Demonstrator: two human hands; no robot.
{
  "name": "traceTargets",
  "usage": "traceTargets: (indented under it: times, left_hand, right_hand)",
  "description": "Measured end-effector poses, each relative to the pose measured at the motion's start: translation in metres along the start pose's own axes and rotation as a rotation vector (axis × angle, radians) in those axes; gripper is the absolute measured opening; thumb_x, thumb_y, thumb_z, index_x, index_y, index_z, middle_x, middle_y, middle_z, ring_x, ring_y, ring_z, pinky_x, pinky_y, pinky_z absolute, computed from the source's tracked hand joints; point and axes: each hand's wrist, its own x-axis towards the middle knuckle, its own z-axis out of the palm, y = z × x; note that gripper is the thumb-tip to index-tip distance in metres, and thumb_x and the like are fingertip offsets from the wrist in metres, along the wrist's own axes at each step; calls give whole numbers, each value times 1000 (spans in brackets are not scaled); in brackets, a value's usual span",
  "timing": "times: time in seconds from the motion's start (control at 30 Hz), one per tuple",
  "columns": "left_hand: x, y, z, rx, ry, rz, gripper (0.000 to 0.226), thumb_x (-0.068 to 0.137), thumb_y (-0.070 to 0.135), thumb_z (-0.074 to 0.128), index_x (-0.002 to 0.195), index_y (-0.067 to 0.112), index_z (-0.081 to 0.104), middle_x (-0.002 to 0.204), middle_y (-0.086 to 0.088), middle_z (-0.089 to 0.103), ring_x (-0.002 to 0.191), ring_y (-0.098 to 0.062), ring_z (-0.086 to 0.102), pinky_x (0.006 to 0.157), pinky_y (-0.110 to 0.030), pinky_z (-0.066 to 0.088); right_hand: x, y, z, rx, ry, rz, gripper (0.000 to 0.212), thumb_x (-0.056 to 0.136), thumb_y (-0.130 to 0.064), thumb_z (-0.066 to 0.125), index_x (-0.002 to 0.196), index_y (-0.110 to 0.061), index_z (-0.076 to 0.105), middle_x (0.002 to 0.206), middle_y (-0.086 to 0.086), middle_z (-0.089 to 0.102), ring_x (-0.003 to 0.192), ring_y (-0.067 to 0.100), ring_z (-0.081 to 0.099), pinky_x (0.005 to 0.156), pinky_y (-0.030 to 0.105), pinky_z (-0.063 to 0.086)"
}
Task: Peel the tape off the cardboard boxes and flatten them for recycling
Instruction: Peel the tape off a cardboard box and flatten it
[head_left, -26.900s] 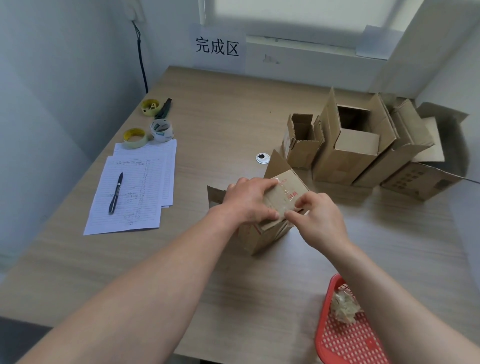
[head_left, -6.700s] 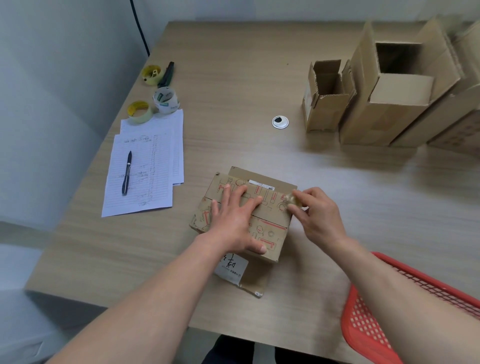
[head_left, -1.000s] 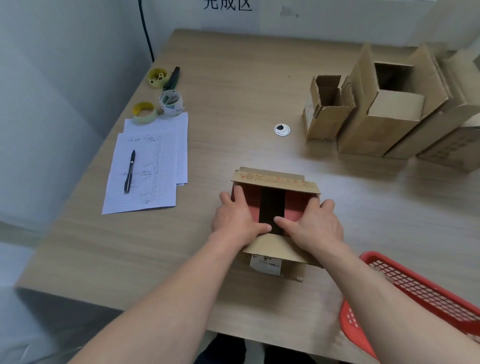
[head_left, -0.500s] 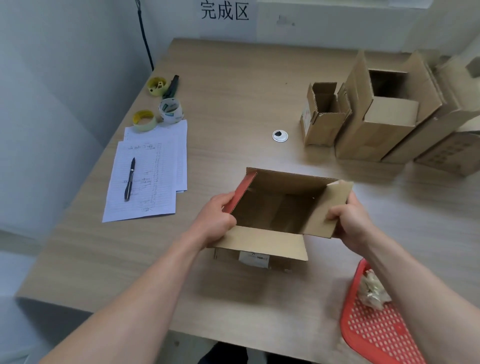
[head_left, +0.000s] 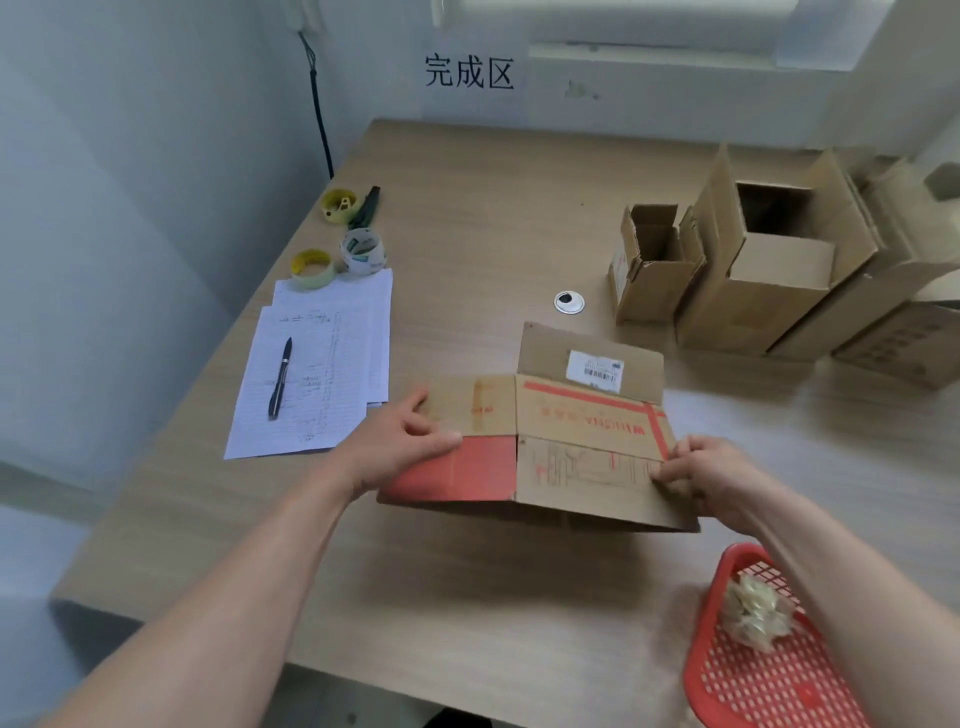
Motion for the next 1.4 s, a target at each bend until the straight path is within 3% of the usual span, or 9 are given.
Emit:
traceTargets:
  times: [0.13, 0.3, 0.5, 0.6, 0.7, 0.87, 0.97, 1.1, 1.4]
  left_hand:
    - [0, -42, 43, 263, 200, -46, 24, 70, 22, 87, 82, 19, 67, 161, -1, 24, 138, -18, 40, 107, -23, 33]
    - [-12, -63, 82, 386, 219, -137, 85, 74, 29, 84, 148, 33, 42, 162, 2, 6, 142, -31, 24, 118, -32, 25]
    - [-27, -97, 111, 471, 138, -257, 78, 80, 46, 76, 148, 43, 39, 163, 4, 4, 136, -31, 24, 116, -30, 25]
    - [-24, -96, 113, 537, 145, -282, 72, 84, 54, 68, 148, 42, 37, 164, -1, 4, 142, -34, 16, 119, -38, 24]
    - [-16, -89, 114, 637, 112, -272, 79, 83, 53, 68, 151, 36, 30, 165, 0, -6, 150, -36, -9, 119, -54, 20]
    - [5, -79, 121, 737, 121, -21, 82, 89, 65, 48, 157, 37, 11, 165, 2, -21, 149, -32, -26, 121, -58, 1]
    - [23, -79, 128, 836, 73, 71, 82, 89, 73, 37, 157, 41, 3, 163, 3, -25, 147, -33, -31, 118, -65, -2]
    - [45, -90, 133, 912, -4, 79, 85, 87, 80, 27, 156, 41, -3, 164, 5, -25, 146, -34, -31, 114, -70, -5]
    - [54, -104, 149, 910, 239, 40, 75, 89, 74, 6, 157, 42, 7, 167, 6, -6, 153, -30, -9, 116, -65, 6]
  right_hand:
    - [4, 25, 37, -249, 153, -101, 42, 74, 7, 63, 103, -20, 47, 99, 3, 65, 89, 28, 62, 76, 43, 56]
    - [3, 49, 54, -503, 159, -186, 79, 75, -8, 58, 141, -42, 30, 109, -1, 59, 99, 31, 59, 80, 34, 46]
    - [11, 77, 65, -644, 162, -164, 86, 67, -21, 48, 139, -59, 22, 100, 10, 59, 86, 37, 60, 80, 41, 55]
    - [11, 77, 74, -787, 214, -159, 70, 74, -33, 58, 138, -41, 32, 113, 11, 43, 109, 40, 49, 95, 45, 47]
    - [19, 76, 84, -979, 279, -348, 67, 72, -51, 63, 129, -20, 46, 145, 10, 29, 137, 32, 30, 108, 45, 38]
    - [38, 71, 116, -1102, 225, -684, 73, 93, -63, 42, 152, -25, 26, 168, 7, 4, 154, 28, 3, 120, 50, 14]
    - [53, 65, 134, -1191, 165, -778, 72, 94, -63, 20, 156, -27, 22, 168, 5, 7, 154, 29, 5, 117, 56, 17]
    - [71, 68, 145, -1266, 94, -790, 72, 95, -59, 15, 158, -25, 21, 168, 2, 9, 153, 31, 7, 116, 57, 17]
    - [91, 57, 141, -1258, 134, -860, 61, 95, -62, 21, 152, -40, 28, 163, -4, 22, 143, 27, 22, 106, 50, 26]
